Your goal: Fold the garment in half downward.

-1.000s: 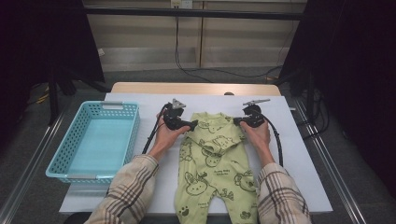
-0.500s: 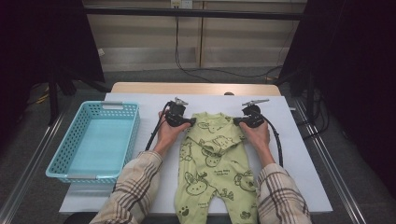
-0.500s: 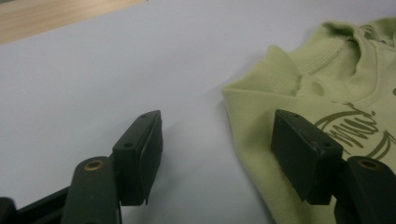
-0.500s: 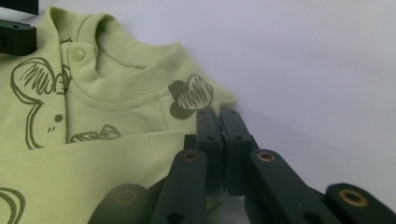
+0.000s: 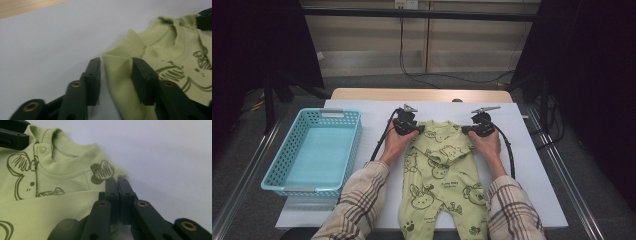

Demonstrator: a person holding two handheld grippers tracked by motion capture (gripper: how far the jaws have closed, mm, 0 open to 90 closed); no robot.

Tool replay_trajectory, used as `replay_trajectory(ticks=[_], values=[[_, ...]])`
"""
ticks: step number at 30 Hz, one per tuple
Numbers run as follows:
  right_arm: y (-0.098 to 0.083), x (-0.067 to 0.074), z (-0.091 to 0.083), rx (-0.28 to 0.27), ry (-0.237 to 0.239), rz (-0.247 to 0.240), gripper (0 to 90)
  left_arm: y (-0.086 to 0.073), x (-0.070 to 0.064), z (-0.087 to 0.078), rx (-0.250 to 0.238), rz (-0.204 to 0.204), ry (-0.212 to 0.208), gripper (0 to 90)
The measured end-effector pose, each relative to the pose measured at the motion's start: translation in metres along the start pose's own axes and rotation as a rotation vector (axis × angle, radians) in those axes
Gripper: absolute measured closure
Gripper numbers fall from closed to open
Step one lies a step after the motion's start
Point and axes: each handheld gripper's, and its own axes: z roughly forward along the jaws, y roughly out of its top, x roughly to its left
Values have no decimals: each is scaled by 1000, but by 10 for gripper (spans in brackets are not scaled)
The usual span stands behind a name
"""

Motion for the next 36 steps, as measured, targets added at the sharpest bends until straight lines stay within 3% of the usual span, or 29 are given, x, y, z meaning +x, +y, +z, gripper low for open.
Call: replay_trajectory(ticks=[1, 3, 4, 6, 7, 9, 14, 17, 22, 27, 30, 36], values=[[0, 1, -1, 10, 2, 14, 884, 1, 0, 0, 5, 16, -15, 648], [0, -1, 0, -5, -2, -1, 883, 0, 2, -1, 13, 2, -27, 681], [-1, 0, -1, 4, 4, 21, 884, 0, 3, -2, 20, -3, -37, 695], [-2, -2, 0, -17, 10, 23, 884, 0, 4, -2, 30, -5, -62, 785], [-2, -3, 0, -19, 16, 22, 885, 0, 2, -3, 30, -16, -61, 826], [-2, -3, 0, -18, 13, 19, 887, 1, 0, -6, 34, -1, -48, 867], [-1, -1, -1, -8, 18, 37, 889, -2, 3, -12, 27, -9, -45, 875], [1, -1, -2, -32, 14, 8, 889, 0, 3, -16, -1, 0, -39, 875], [6, -1, -10, -90, 40, 47, 890, 7, 8, -26, -50, -9, -46, 876], [10, 1, -15, -137, 53, 47, 891, 9, 14, -33, -52, -5, -40, 877], [13, -1, -20, -162, 62, 60, 891, 13, 13, -37, -86, -5, -33, 876], [24, -2, -29, -177, 51, 44, 893, 21, 11, -41, -106, -2, -19, 877]])
